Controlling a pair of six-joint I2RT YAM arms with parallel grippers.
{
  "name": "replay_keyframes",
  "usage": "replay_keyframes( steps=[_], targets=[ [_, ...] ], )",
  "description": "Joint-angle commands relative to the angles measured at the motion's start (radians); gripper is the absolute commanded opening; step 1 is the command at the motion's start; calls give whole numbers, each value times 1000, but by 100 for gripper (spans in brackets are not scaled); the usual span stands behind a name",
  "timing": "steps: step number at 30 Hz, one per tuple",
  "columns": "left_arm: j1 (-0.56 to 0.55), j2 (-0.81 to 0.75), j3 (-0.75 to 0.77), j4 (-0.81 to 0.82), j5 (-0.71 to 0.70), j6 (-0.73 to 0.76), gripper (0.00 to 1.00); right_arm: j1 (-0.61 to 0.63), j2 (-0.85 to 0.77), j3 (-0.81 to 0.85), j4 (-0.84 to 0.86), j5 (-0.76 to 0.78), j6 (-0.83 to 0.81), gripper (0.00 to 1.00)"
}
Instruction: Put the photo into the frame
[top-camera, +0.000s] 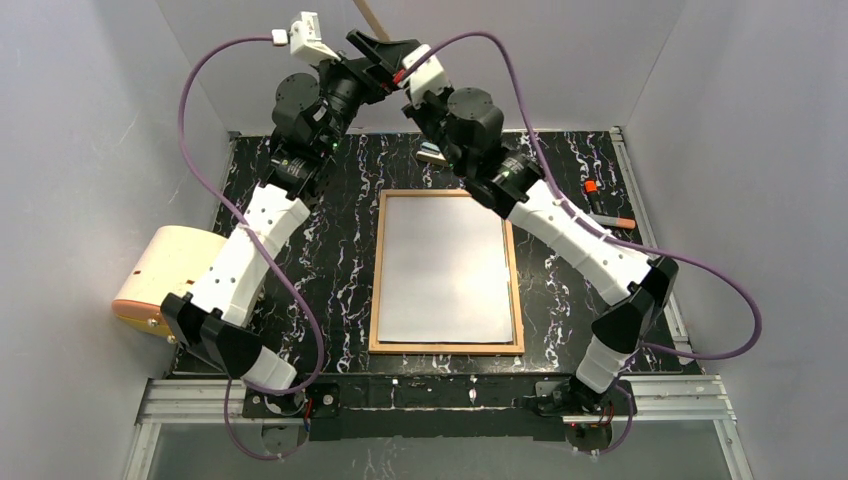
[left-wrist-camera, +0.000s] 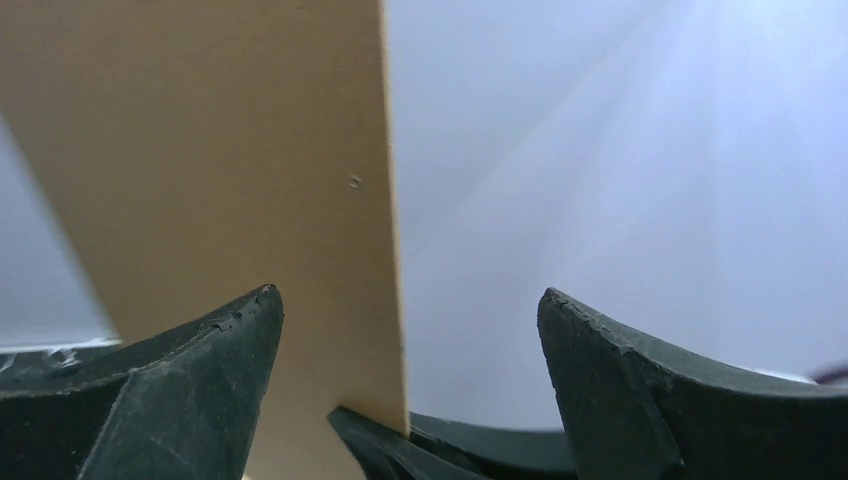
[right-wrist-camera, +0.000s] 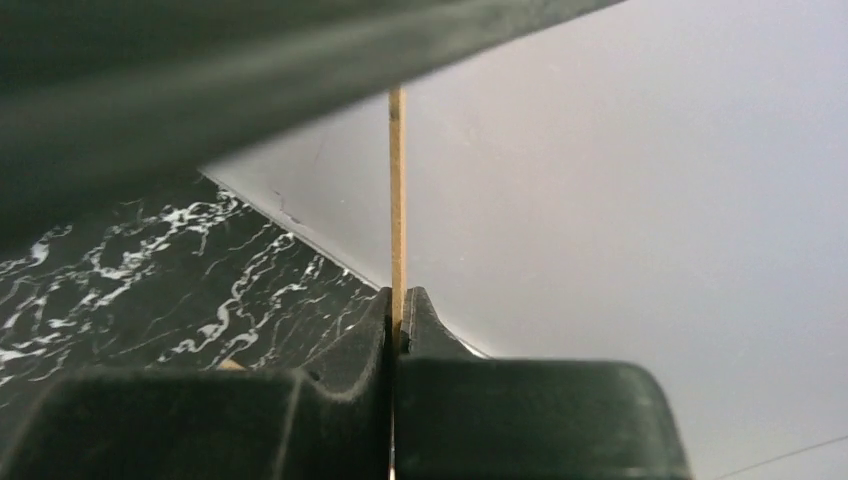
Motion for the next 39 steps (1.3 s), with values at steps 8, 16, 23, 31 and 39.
replay_keyframes(
  steps=[8,16,23,31,39],
  targets=[
    [-10,-36,54,-365,-312,-117,75,101,22,-67,349,148,-332,1],
    [-10,-38,58,-451,-343,-174,29,105,14,-119,367,151,-333,1],
    [-8,-31,63,-477,-340,-205,0,104,0,-176,380,149,-367,1],
    [-3,3,107,-462,-306,-183,0,104,-58,-286,414,106,-358,60],
    [132,106,192,-417,-108,-133,0,89,-197,-389,194,-203,-290,99]
  ],
)
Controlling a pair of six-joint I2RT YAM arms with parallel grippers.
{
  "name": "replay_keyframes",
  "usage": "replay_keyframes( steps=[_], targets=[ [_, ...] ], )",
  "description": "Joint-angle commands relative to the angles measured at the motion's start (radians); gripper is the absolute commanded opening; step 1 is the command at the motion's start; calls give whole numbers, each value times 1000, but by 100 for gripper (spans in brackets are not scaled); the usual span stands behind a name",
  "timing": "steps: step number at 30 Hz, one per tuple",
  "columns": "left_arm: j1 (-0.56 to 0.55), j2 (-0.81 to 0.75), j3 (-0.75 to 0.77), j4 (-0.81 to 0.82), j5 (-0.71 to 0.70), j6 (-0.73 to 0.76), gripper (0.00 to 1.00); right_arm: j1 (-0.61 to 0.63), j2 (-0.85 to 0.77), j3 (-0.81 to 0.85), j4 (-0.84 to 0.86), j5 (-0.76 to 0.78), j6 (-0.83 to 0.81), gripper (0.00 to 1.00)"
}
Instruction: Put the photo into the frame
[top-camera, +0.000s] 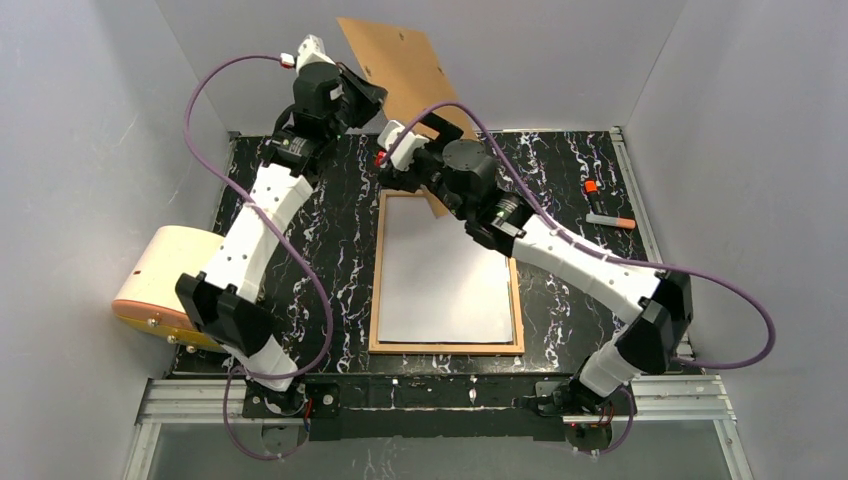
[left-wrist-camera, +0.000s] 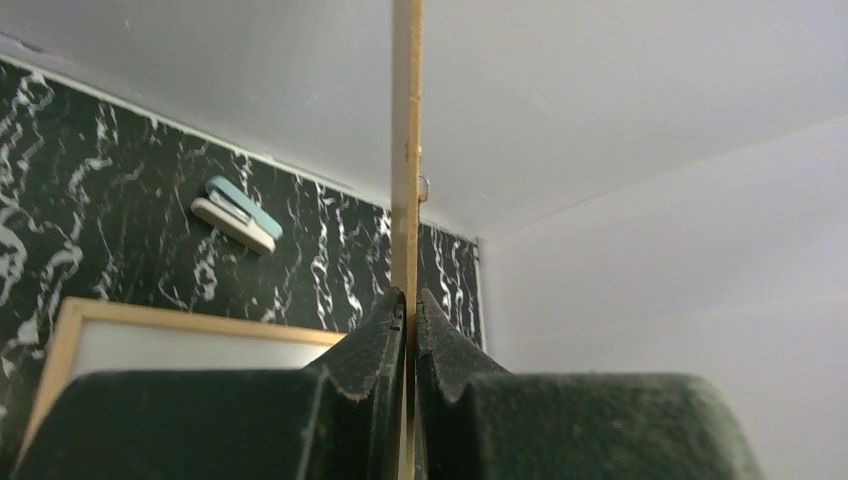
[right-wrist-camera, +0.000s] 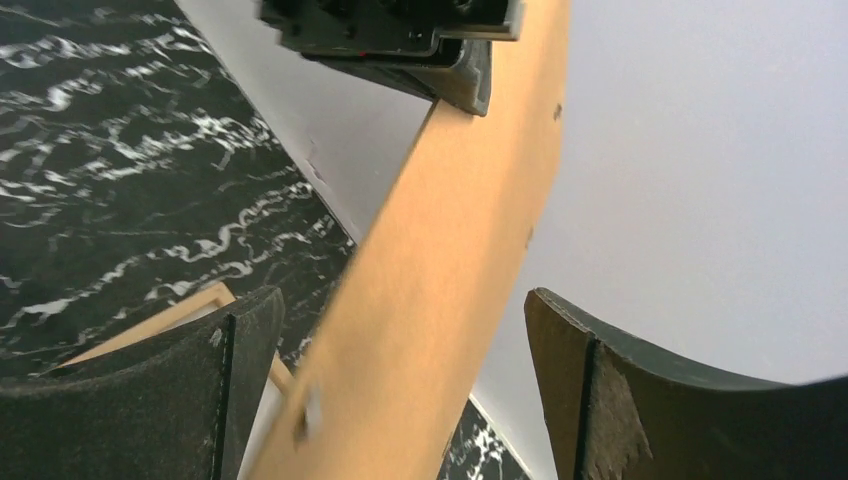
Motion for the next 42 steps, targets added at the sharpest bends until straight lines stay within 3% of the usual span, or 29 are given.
replay_keyframes(
  steps=[1,5,9,12,17,22,25,30,37,42],
  targets=[
    [85,48,119,97,125,43,0,-7,-101,-6,-49,-155,76,99],
    [109,57,108,124,232,83,0,-10,-187,-36,-73,-211,163,99],
    [135,53,102,158,338,117,0,-50,-309,-58,-92,-323,332,99],
    [149,61,132,141,450,150,0,-111,-340,-47,-120,-326,486,99],
    [169,107,219,45,713,167,0,-313,-292,26,-253,-381,741,99],
    [183,83,114,102,882,77,0,-552,-240,56,-339,-510,1042,99],
    [199,52,39,113,912,41,0,-711,-215,25,-396,-566,1257,99],
    [218,-2,-75,127,908,11,0,-832,-242,-125,-399,-605,1470,99],
    [218,-64,-321,280,877,-74,0,-916,-239,-319,-385,-693,1615,94],
    [218,-105,-463,334,879,-57,0,-929,-216,-404,-381,-727,1617,88]
  ],
)
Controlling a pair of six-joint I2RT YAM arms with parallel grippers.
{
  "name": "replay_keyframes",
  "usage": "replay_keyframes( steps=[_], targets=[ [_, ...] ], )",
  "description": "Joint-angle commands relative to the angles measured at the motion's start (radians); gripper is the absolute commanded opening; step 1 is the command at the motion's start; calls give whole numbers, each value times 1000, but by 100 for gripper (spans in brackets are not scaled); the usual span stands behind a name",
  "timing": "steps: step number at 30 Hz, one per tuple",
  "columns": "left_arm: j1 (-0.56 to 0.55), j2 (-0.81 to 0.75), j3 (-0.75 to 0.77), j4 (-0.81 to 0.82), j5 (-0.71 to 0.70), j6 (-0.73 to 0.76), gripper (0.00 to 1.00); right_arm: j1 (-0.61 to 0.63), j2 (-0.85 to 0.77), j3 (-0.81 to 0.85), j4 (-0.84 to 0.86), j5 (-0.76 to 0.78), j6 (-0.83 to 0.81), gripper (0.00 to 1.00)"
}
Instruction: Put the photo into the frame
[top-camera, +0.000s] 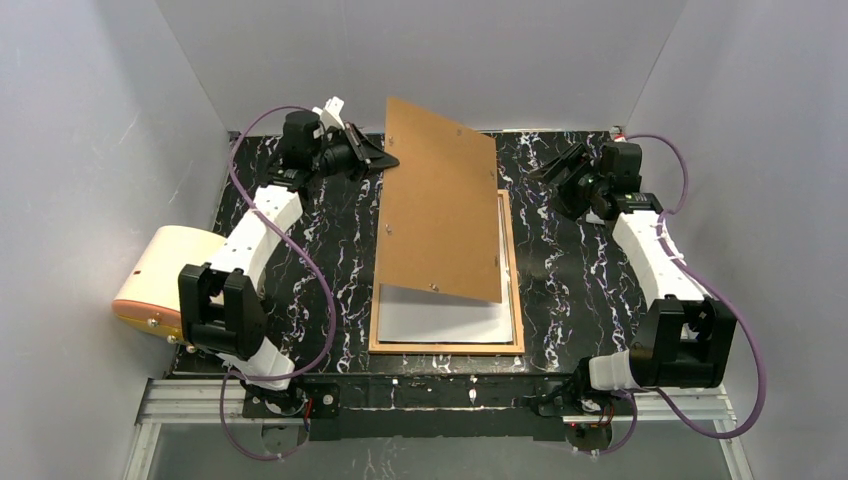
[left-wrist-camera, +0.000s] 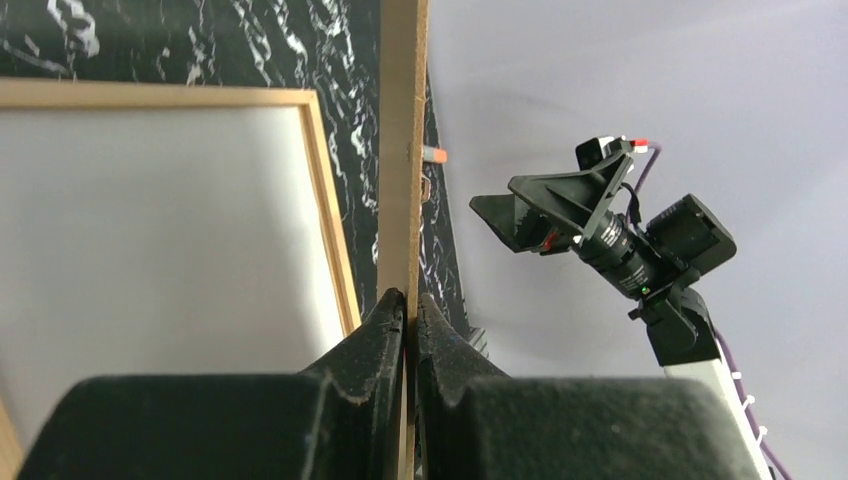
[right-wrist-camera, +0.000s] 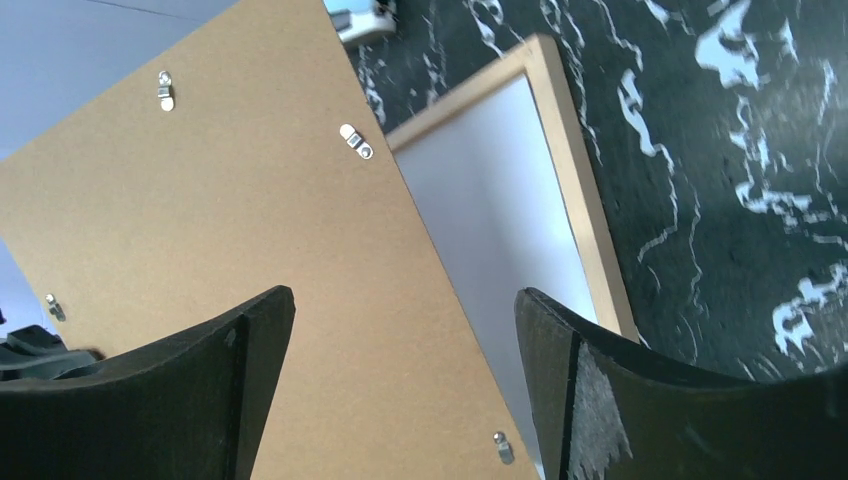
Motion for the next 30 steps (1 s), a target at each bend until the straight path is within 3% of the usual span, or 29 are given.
replay_keyframes(
  steps=[1,7,12,15,21,30],
  targets=[
    [2,-103,-77,117,48,-29,0,-11,0,-39,26,-61,37,88],
    [2,-121,-201,152,79,-54,0,-12,57,-86,-11,-68,11,84],
    [-2,-133,-292,198,54,-100,0,-12,140,-84,-42,-92,-10,70],
    [-10,-140,-346,194,26,-114,0,-12,189,-65,-86,-88,-46,67],
    [-42,-117,-402,214,17,-134,0,-12,257,-44,-164,-20,-119,65],
    [-48,-64,-410,270,89,-134,0,-13,281,-83,-141,-39,-137,63]
  ],
)
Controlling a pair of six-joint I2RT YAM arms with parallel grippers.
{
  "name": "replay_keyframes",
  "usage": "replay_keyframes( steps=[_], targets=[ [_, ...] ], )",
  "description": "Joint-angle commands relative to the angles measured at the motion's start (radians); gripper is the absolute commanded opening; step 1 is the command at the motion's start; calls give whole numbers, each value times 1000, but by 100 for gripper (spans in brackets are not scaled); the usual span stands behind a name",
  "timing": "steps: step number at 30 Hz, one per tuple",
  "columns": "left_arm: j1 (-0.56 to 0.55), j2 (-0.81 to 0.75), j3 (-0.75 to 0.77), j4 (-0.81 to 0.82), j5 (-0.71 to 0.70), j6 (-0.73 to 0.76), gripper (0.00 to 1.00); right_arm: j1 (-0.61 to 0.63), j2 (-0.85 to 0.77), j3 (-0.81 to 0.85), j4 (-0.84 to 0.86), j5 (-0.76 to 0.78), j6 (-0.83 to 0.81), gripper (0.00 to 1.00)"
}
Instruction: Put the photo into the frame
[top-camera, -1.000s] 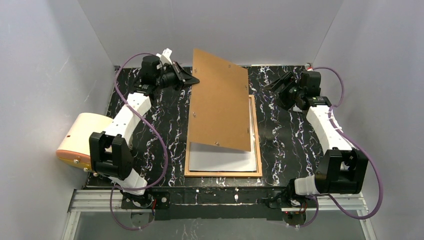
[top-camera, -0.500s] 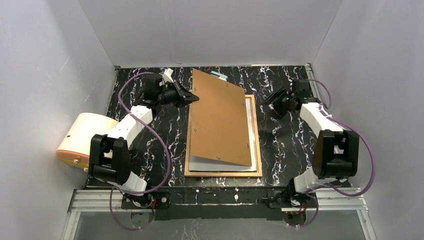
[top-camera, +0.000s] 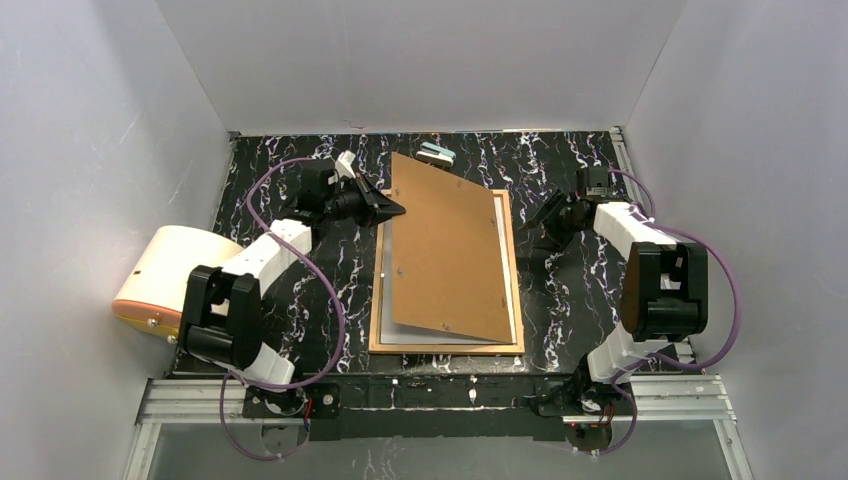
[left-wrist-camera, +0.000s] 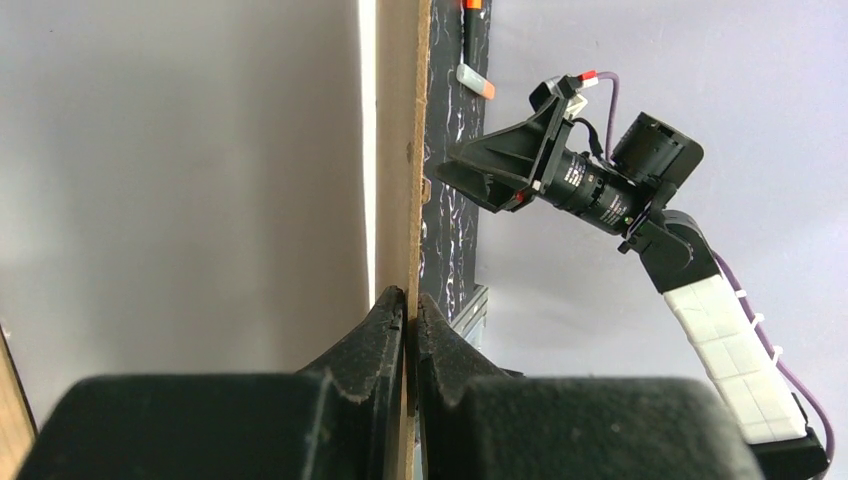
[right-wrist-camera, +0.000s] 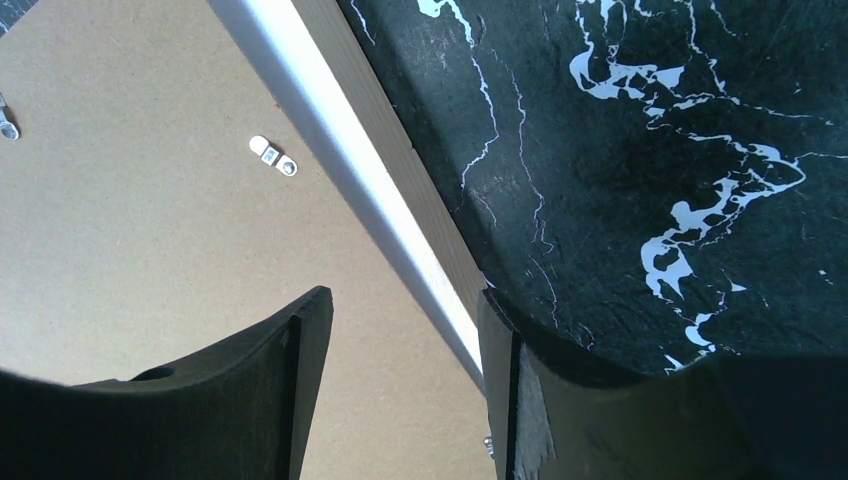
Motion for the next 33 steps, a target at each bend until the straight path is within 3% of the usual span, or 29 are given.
replay_keyframes(
  steps=[1,12,33],
  targets=[
    [-4,7,9,77,107,-34,0,-3,16,0,0,1,-29,63],
    [-1,83,140,-154,138,109,0,-3,58,6,-25,6,-59,62],
    [-15,158,60,28,169,3,0,-1,176,-7,-28,-81,-127,61]
  ],
)
